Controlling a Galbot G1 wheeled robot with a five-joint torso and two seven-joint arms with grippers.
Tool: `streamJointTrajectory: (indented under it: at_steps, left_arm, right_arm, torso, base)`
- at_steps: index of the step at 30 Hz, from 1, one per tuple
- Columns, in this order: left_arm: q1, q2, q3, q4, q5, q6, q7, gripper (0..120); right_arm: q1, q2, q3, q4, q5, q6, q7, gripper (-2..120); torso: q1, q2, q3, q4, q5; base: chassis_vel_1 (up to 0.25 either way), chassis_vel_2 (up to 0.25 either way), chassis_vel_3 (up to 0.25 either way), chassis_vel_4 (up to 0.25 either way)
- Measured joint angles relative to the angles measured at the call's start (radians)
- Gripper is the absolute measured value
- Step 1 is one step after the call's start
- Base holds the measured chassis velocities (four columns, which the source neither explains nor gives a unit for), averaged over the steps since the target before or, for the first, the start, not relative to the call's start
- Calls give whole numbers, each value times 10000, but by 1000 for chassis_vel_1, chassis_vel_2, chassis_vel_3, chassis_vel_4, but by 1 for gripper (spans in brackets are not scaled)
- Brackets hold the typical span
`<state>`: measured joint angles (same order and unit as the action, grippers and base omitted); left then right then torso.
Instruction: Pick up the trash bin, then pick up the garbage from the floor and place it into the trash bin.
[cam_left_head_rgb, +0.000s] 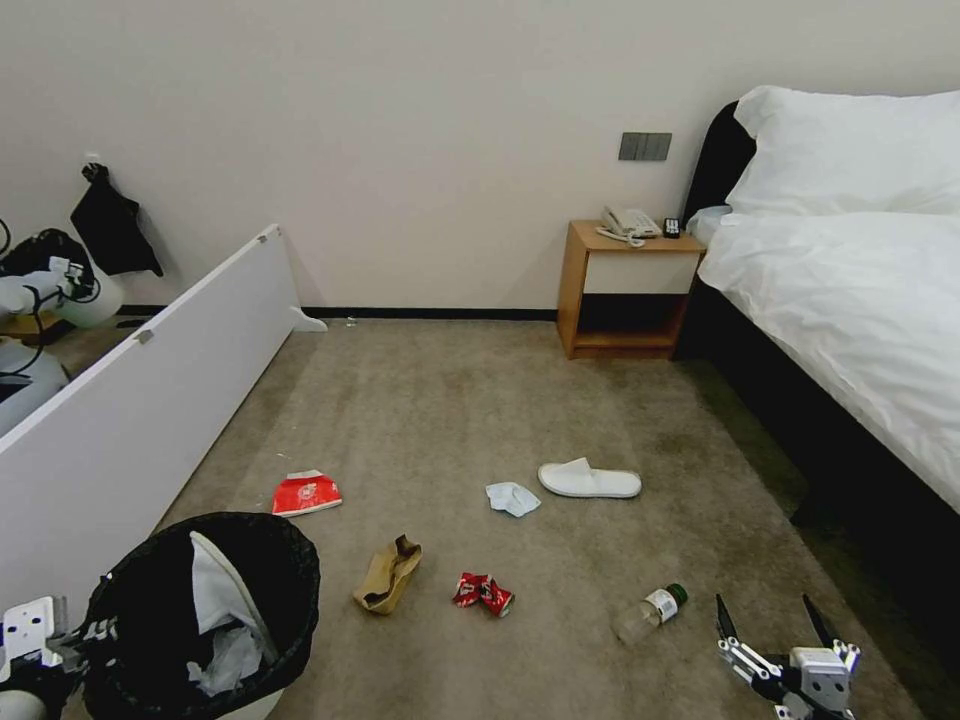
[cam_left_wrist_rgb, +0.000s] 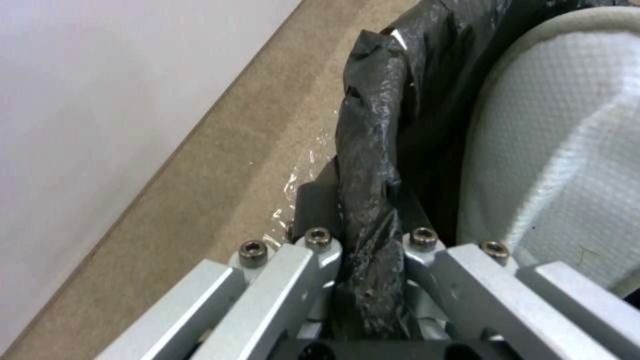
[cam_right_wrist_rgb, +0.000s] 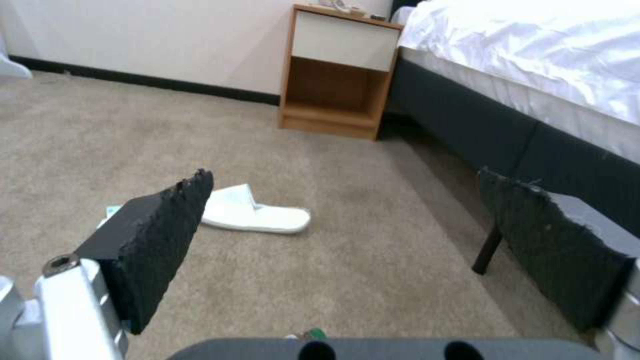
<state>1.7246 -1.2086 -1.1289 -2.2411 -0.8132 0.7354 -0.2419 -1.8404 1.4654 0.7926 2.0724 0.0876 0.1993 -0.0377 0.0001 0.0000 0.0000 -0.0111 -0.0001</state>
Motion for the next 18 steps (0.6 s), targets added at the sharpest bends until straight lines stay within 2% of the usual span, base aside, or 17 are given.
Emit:
streamJointTrajectory:
  at_steps: [18]
  left_arm:
    - [16,5,-37,28,12,0,-18,4]
  right_arm:
    - [16,-30,3,0,35,-20,-9,100]
  torso:
    - [1,0,0,0,0]
  base:
    - [-64,60,57,-66]
